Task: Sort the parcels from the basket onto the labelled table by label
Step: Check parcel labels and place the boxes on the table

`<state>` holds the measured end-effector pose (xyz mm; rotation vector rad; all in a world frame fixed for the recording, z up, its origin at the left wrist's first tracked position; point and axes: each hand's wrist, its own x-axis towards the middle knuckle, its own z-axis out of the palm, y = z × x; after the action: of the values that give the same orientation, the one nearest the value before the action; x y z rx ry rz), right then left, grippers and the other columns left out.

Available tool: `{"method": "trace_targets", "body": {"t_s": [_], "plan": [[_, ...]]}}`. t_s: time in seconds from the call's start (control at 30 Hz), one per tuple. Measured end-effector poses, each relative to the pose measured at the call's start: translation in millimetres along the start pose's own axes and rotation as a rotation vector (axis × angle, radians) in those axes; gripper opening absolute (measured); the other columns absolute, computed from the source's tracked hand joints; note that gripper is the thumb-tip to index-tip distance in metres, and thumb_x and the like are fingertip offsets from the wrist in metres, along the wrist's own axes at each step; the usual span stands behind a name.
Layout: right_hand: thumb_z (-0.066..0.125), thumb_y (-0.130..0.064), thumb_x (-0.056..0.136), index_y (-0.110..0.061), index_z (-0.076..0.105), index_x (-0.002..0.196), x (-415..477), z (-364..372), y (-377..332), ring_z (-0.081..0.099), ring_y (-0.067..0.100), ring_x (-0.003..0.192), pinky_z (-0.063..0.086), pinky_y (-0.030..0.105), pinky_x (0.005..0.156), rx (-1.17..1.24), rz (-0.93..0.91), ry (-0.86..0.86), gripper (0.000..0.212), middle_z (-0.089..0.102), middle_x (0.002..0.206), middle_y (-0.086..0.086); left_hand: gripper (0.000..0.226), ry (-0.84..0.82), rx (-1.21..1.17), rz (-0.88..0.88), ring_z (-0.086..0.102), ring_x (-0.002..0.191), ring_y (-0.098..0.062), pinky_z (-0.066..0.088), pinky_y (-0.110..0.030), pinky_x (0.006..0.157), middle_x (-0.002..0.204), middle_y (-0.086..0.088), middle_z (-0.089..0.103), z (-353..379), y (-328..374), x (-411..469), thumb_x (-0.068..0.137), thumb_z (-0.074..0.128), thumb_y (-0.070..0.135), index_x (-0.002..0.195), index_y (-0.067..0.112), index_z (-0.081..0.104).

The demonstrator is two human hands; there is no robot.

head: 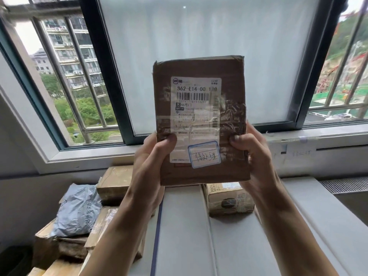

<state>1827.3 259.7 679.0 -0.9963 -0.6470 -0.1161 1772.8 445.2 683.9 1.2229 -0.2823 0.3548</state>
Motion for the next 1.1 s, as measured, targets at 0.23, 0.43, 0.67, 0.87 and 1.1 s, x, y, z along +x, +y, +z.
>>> {"method": "trace_targets", "body": {"t_s": [0.23, 0.43, 0.67, 0.87, 1.1], "plan": [[0.057, -0.012, 0.077, -0.014, 0.069, 0.119, -8.3, -8.5, 4.8, 0.069, 0.033, 0.099, 0.053, 0.048, 0.088, -0.082, 0.024, 0.124, 0.044, 0.073, 0.109, 0.013, 0.047, -0.057, -0.024, -0.109, 0.068, 0.117, -0.041, 0.059, -0.051, 0.094, 0.125, -0.023, 0.071, -3.7, -21.7, 18.3, 0.094, 0.057, 0.024, 0.134, -0.001, 0.061], [0.048, -0.002, 0.083, -0.008, 0.062, 0.129, -35.0, -39.8, -3.9, 0.071, 0.031, 0.102, 0.057, 0.041, 0.085, -0.197, 0.118, 0.315, 0.049, 0.074, 0.112, 0.014, 0.044, -0.133, -0.114, -0.254, 0.066, 0.121, -0.041, 0.052, -0.055, 0.104, 0.128, -0.023, 0.070, 18.3, -70.7, 21.2, 0.096, 0.055, 0.024, 0.132, 0.000, 0.063], [0.047, -0.001, 0.091, -0.006, 0.055, 0.144, -100.2, -122.0, 2.2, 0.063, 0.042, 0.123, 0.050, 0.053, 0.106, -0.168, 0.350, 0.547, 0.054, 0.066, 0.134, 0.024, 0.057, -0.166, -0.210, -0.623, 0.063, 0.126, -0.040, 0.048, -0.052, 0.109, 0.133, -0.023, 0.067, 69.4, -165.8, -5.8, 0.090, 0.065, 0.031, 0.137, -0.001, 0.061], [0.065, -0.017, 0.089, -0.022, 0.052, 0.147, -179.4, -212.0, 20.0, 0.062, 0.043, 0.126, 0.044, 0.063, 0.111, -0.059, 0.533, 0.698, 0.059, 0.065, 0.137, 0.020, 0.056, -0.108, -0.229, -1.031, 0.075, 0.097, -0.035, 0.062, -0.040, 0.077, 0.120, -0.023, 0.073, 129.7, -238.5, -48.1, 0.083, 0.069, 0.036, 0.128, 0.003, 0.067], [0.066, -0.050, 0.092, -0.020, 0.073, 0.121, -240.1, -313.0, -31.1, 0.069, 0.029, 0.113, 0.055, 0.046, 0.101, -0.163, 0.959, 0.790, 0.042, 0.079, 0.110, 0.006, 0.046, -0.088, -0.097, -1.053, 0.075, 0.100, -0.034, 0.061, -0.042, 0.088, 0.117, -0.022, 0.074, 228.8, -294.9, -84.0, 0.095, 0.061, 0.037, 0.125, 0.003, 0.069]]}}
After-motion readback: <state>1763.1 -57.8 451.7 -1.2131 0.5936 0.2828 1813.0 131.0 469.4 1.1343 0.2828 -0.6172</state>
